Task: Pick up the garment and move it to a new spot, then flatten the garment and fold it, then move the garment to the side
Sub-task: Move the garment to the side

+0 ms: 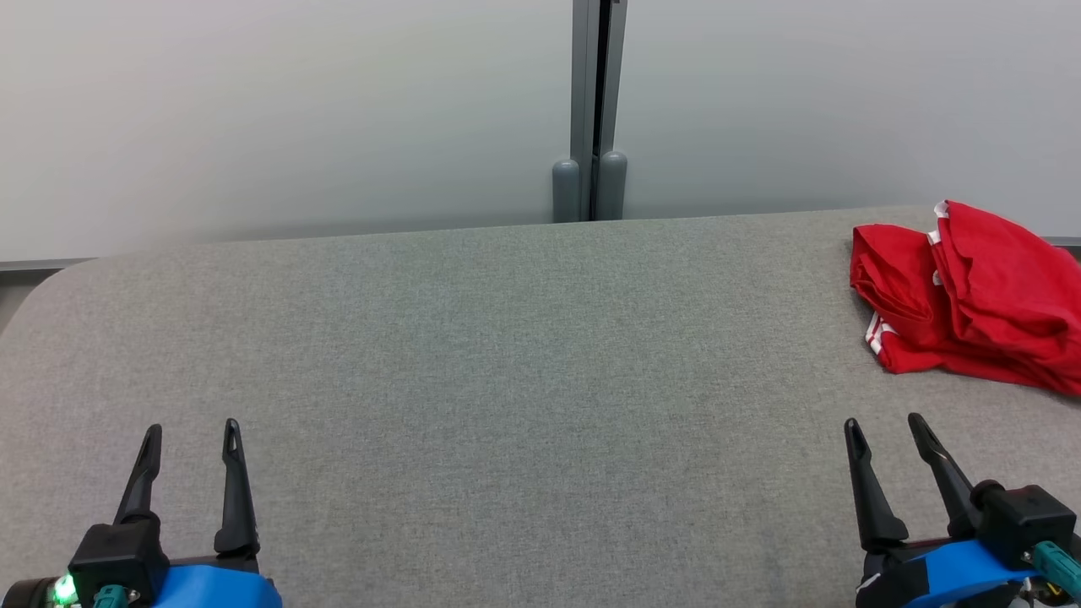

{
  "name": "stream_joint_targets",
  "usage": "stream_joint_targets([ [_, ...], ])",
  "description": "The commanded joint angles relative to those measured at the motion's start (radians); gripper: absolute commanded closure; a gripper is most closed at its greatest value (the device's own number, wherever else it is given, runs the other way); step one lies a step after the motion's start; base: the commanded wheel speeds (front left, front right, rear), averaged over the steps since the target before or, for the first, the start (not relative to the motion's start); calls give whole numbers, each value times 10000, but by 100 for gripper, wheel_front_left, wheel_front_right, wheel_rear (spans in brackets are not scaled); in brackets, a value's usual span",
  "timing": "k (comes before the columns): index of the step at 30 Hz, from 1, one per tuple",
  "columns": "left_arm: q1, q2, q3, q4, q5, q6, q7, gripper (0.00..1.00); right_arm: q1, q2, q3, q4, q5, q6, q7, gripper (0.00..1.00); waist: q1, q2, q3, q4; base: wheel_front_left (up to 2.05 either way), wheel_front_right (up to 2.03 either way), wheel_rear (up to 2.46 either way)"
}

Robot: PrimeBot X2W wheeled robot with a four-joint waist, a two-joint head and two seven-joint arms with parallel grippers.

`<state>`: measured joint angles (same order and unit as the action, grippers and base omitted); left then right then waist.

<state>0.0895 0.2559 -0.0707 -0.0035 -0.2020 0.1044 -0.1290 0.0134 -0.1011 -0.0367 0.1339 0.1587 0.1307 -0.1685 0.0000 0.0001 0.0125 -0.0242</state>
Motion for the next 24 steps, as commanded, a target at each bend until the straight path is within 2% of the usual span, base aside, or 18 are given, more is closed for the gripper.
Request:
stream_joint_targets([
  [1, 96, 59, 27, -9, -13, 4, 35, 0, 190, 66, -49, -154, -84, 1, 58, 0, 0, -1, -24, 14, 0, 0, 0],
  [12, 123, 172, -38, -124, -106, 48, 289, 0, 247, 319, -163, -1013, -328, 1, 709, 0, 0, -1, -182, 145, 0, 0, 0],
  [24, 196, 227, -125, -219, -188, 122, 456, 0, 173, 436, -340, -1371, -431, 1, 1153, 0, 0, -1, -239, 238, 0, 0, 0],
])
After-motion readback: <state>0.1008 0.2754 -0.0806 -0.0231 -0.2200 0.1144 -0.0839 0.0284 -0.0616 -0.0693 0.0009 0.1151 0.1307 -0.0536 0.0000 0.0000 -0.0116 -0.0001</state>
